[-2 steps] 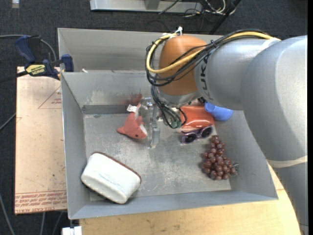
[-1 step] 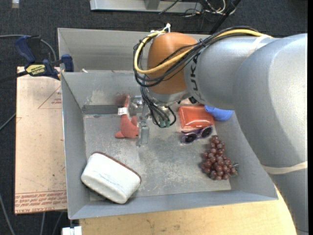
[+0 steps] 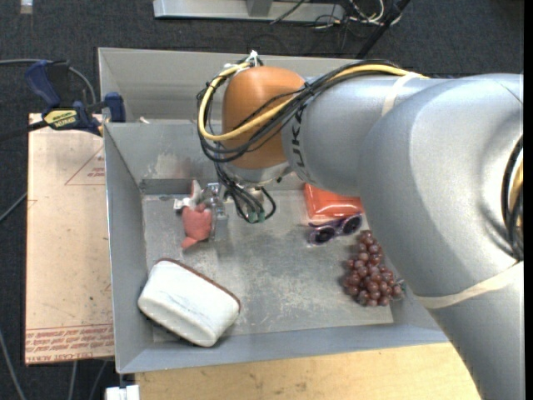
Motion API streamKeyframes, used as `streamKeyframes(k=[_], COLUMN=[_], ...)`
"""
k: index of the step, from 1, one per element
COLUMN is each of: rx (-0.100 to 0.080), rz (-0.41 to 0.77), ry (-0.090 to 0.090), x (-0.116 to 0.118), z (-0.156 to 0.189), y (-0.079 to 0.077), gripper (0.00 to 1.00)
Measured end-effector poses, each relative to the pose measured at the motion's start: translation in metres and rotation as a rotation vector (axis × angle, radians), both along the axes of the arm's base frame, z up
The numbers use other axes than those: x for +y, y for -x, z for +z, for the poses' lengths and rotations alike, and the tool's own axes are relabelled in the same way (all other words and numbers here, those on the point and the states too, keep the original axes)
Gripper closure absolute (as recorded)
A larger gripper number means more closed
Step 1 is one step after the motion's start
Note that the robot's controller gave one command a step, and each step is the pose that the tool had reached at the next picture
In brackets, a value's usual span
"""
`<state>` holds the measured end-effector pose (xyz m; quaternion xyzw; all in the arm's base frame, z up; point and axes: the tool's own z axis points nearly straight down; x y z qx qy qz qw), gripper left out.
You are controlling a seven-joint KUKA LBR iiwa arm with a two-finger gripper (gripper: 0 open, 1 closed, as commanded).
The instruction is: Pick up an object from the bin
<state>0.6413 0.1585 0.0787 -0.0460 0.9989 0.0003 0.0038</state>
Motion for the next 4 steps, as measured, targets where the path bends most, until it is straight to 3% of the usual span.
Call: streamKeyframes(k=[1,2,3,4], rx=[0.0,-0.004,-0.004,-0.009], rz=[0.0,-0.014,-0.014,-0.086], ry=[0.0,-0.002,-0.002,-0.004], x=[0.0,0.004,0.004,-0.019], z=[0.0,0.115,0.114,0.241], y=[0.0,-0.009,-0.009,0.0], gripper=[1.0,1.0,1.0,1.0])
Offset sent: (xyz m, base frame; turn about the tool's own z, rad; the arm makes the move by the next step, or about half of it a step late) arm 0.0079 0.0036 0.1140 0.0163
